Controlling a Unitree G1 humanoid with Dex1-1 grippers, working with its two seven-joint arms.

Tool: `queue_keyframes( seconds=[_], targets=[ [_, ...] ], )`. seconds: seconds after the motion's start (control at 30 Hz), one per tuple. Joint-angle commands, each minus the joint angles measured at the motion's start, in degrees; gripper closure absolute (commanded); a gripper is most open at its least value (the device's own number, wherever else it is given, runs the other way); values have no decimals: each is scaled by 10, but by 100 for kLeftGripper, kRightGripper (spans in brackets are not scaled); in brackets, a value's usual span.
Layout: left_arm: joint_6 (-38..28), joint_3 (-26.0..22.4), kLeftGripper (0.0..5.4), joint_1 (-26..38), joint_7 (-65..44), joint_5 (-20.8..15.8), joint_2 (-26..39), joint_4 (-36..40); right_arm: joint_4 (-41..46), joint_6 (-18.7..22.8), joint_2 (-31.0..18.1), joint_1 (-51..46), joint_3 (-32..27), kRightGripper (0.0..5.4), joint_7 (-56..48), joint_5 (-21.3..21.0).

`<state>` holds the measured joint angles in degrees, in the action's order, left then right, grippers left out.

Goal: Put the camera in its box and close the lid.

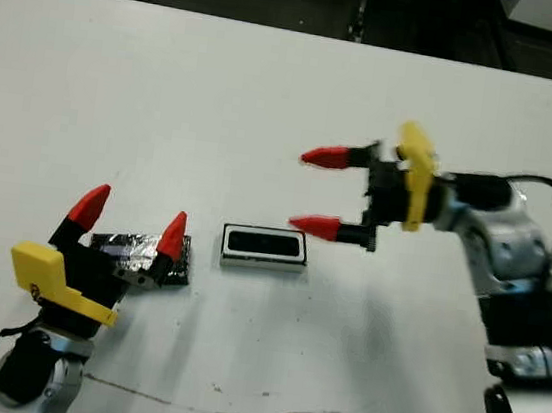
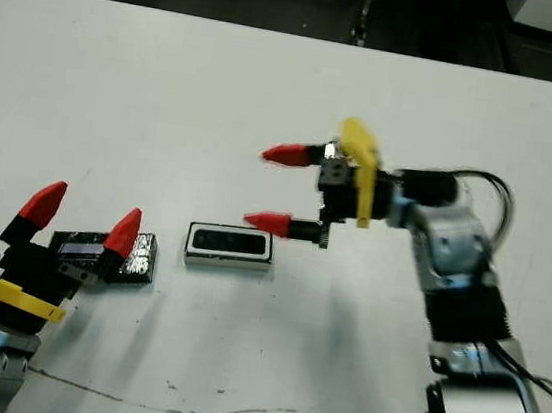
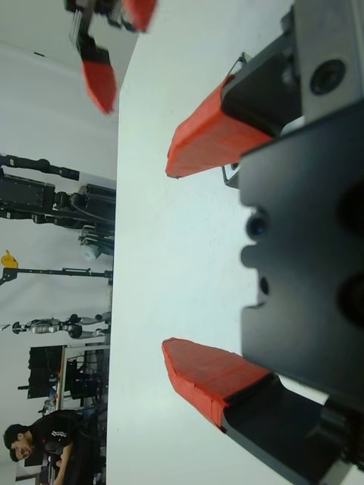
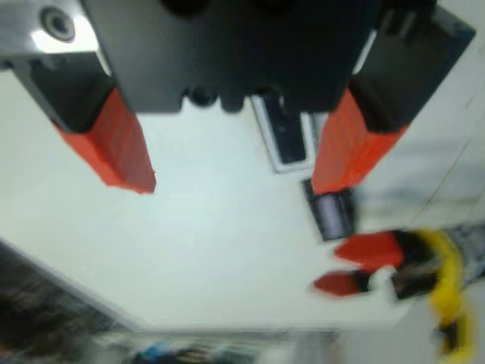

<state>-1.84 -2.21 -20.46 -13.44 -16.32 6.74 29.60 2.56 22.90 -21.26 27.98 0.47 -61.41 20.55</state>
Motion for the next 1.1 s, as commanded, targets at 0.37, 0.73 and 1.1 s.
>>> queue_keyframes(
  seconds=[0.37,0.73,1.1],
  targets=[
    [8,-21,0,7,-35,-8,39,-3,261,-30,66,-332,-136,221,279,37],
    [46,-91,0,56,-145,-56,173,-14,248,-149,138,-451,-116,392,333,35],
    [75,-115,0,215,-425,-95,405,-167,226,-177,147,-454,-87,539,358,35]
  ],
)
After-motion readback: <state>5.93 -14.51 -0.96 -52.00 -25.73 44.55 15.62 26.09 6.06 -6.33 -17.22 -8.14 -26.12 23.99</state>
